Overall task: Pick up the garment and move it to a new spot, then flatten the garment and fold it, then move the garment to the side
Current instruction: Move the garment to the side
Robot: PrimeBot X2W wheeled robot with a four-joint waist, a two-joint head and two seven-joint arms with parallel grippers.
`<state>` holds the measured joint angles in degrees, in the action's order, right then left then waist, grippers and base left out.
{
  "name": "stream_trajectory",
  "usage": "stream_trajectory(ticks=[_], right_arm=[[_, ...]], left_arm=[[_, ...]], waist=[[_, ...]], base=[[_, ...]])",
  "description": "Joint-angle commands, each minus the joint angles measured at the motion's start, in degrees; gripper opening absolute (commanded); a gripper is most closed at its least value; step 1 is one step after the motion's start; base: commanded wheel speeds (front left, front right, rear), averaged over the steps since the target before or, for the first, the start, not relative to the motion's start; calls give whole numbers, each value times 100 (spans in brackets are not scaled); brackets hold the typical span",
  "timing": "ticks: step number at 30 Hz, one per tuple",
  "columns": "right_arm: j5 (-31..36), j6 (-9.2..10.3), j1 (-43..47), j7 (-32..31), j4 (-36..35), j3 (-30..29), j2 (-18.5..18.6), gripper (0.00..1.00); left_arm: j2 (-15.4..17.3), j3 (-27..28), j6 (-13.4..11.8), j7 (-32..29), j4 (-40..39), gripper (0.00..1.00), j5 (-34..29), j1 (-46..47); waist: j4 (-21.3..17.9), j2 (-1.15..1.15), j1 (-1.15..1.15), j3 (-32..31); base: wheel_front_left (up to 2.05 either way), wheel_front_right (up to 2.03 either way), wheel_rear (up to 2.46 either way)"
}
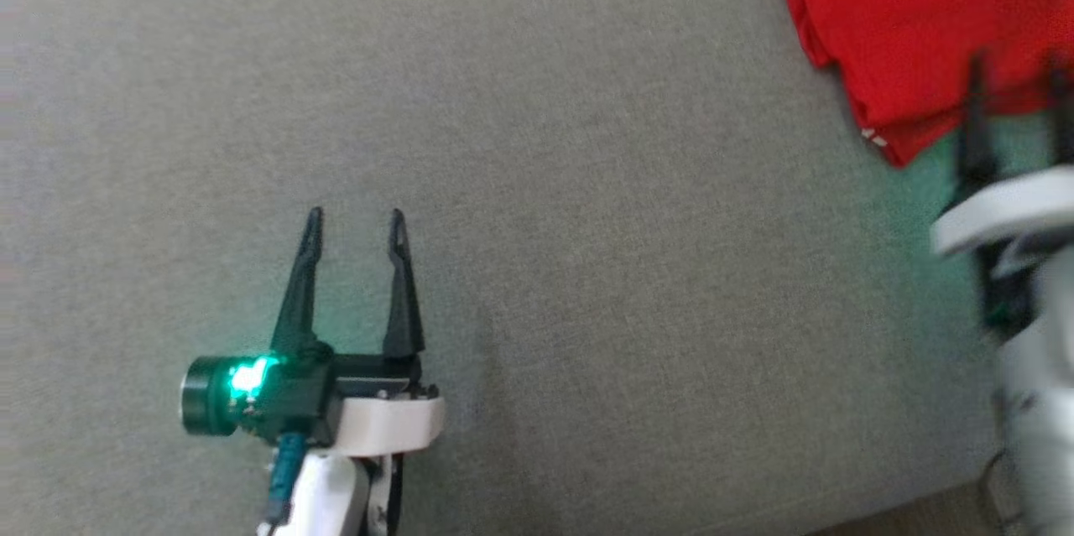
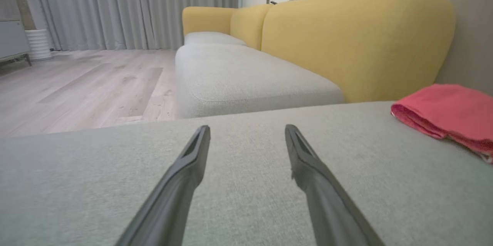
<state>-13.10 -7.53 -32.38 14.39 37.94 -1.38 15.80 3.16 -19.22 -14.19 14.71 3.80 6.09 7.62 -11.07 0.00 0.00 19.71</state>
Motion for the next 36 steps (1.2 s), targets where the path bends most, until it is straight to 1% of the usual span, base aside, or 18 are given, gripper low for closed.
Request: stream_trajectory(ticks=[1, 3, 5, 6, 7, 9, 11, 14, 16, 20, 22, 27, 36], right_arm=[[-175, 4, 215, 61, -406, 246, -61, 100], [-401, 4, 610, 61, -678, 555, -277, 100], [-650, 4, 974, 61, -974, 1015, -401, 100], [-783, 4, 1298, 61, -1320, 1481, -448, 100], [-831, 4, 1459, 61, -1463, 1671, -472, 100], [-848, 4, 1736, 61, -1709, 1953, -497, 100], [-815, 4, 1991, 61, -1894, 2089, -548, 100], [-733, 4, 2242, 61, -2065, 2071, -616, 100], [-583, 4, 2500, 61, -2189, 1904, -703, 100], [-256, 4, 2920, 61, -2362, 1593, -866, 100], [-147, 4, 3073, 61, -2401, 1532, -934, 100], [-28, 4, 3237, 61, -2442, 1486, -1031, 100], [56, 4, 3299, 61, -2503, 1424, -1095, 100]], left_arm=[[-28, 220, -50, 29, -276, 100, 133, -93], [-28, 285, -20, 29, -379, 100, 272, -207], [-28, 338, 69, 29, -453, 100, 478, -348], [-28, 416, 136, 29, -456, 100, 597, -486], [-28, 457, 161, 29, -456, 100, 638, -547], [-28, 543, 158, 29, -468, 100, 636, -661], [-28, 648, 99, 29, -505, 100, 650, -796], [-28, 713, 93, 29, -518, 100, 631, -943], [-28, 772, 111, 29, -526, 100, 568, -1086], [-28, 827, 248, 29, -657, 100, 412, -1297], [-28, 875, 296, 29, -666, 100, 338, -1410], [-28, 1002, 407, 29, -617, 100, 231, -1613], [-28, 1021, 425, 29, -397, 100, 188, -1740]], waist=[[171, 0, 0, -316], [242, 0, 0, -527], [311, 0, 0, -751], [378, 0, 0, -959], [412, 0, 0, -1066], [482, 0, 0, -1265], [537, 0, 0, -1463], [612, 0, 0, -1648], [675, 0, 0, -1809], [794, 0, 0, -1993], [824, 0, 0, -2056], [843, 0, 0, -2151], [855, 0, 0, -2186]], base=[[0, 0, 0], [0, 0, 0], [0, 0, 0], [0, 0, 0], [0, 0, 0], [0, 0, 0], [0, 0, 0], [0, 0, 0], [0, 0, 0], [0, 0, 0], [0, 0, 0], [0, 0, 0], [0, 0, 0]])
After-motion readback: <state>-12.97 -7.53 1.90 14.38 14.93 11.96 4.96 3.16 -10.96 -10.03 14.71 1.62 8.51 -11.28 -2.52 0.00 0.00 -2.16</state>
